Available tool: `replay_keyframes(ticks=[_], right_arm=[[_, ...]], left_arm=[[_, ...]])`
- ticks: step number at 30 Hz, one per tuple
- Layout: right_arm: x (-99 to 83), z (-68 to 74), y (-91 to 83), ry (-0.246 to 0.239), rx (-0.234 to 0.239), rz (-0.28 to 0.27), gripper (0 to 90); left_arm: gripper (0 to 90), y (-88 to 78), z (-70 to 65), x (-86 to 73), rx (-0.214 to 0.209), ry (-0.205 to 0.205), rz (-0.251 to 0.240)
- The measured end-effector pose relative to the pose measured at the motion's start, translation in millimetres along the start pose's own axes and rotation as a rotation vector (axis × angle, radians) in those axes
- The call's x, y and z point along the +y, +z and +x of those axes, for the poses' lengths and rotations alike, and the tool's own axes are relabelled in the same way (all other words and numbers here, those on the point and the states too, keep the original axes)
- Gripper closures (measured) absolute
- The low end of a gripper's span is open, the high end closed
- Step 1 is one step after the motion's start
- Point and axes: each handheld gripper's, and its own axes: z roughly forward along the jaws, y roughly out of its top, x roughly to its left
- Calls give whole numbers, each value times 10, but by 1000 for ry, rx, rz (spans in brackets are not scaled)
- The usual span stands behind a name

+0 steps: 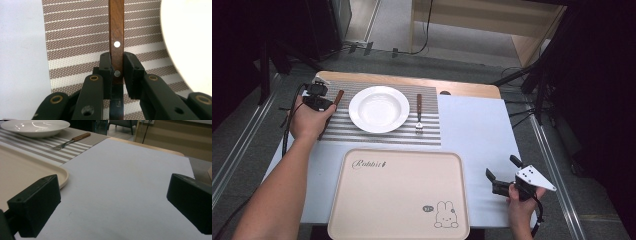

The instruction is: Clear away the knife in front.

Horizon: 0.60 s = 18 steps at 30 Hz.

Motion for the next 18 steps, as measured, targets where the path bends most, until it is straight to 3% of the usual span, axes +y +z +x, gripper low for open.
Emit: replay_keyframes(ticks=[5,18], right_arm=[[-1,-1,-1,1,-1,0,0],[-2,1,-3,5,-3,1,0]], left_arm=[[766,-55,-5,-39,7,5,-2],[766,-230,-96,-204,-27,22,-23]])
